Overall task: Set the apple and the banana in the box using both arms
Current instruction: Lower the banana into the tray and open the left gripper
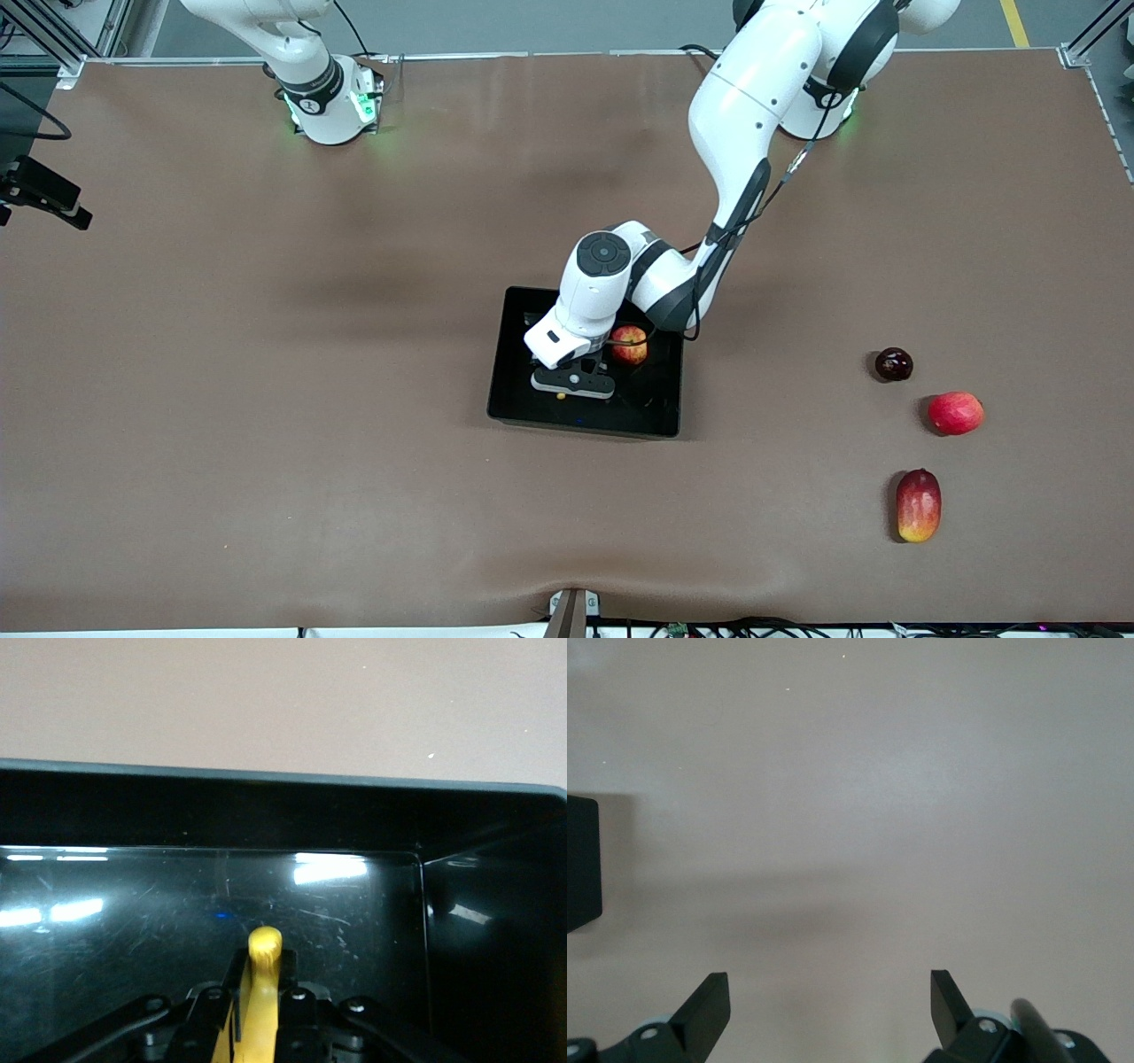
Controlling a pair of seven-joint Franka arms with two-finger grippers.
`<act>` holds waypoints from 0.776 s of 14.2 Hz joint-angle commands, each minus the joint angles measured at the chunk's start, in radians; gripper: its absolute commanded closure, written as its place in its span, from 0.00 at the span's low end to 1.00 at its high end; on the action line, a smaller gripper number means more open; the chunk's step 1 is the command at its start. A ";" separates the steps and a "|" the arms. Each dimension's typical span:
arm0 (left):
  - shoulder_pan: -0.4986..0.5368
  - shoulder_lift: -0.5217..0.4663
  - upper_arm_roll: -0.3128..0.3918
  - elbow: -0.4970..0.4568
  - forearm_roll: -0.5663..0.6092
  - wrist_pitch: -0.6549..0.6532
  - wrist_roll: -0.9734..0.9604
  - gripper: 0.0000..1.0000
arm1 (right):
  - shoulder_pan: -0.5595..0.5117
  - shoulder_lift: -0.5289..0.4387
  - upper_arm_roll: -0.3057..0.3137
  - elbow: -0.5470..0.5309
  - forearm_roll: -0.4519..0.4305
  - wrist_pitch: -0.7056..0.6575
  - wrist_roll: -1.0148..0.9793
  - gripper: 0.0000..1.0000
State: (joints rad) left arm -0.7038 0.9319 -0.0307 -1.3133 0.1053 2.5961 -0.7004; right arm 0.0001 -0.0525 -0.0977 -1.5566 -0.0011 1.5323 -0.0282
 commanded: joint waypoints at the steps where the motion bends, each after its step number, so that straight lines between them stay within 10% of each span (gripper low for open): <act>1: -0.022 0.022 0.024 0.019 0.004 0.021 -0.018 0.82 | -0.012 0.000 0.007 0.004 0.015 -0.008 -0.010 0.00; 3: -0.020 0.021 0.025 0.019 0.004 0.022 -0.013 0.66 | -0.012 0.000 0.007 0.004 0.015 -0.008 -0.010 0.00; 4: -0.022 0.019 0.025 0.019 0.005 0.022 -0.013 0.09 | -0.012 0.000 0.007 0.004 0.015 -0.008 -0.010 0.00; 5: -0.022 0.012 0.025 0.017 0.005 0.022 -0.017 0.00 | -0.012 0.000 0.007 0.004 0.015 -0.008 -0.010 0.00; 11: -0.008 -0.109 0.026 0.017 0.002 -0.107 -0.045 0.00 | -0.012 0.000 0.007 0.004 0.015 -0.008 -0.010 0.00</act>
State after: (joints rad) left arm -0.7058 0.8951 -0.0207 -1.2770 0.1053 2.5781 -0.7195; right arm 0.0001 -0.0522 -0.0977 -1.5567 -0.0011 1.5322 -0.0282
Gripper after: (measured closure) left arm 0.035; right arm 0.000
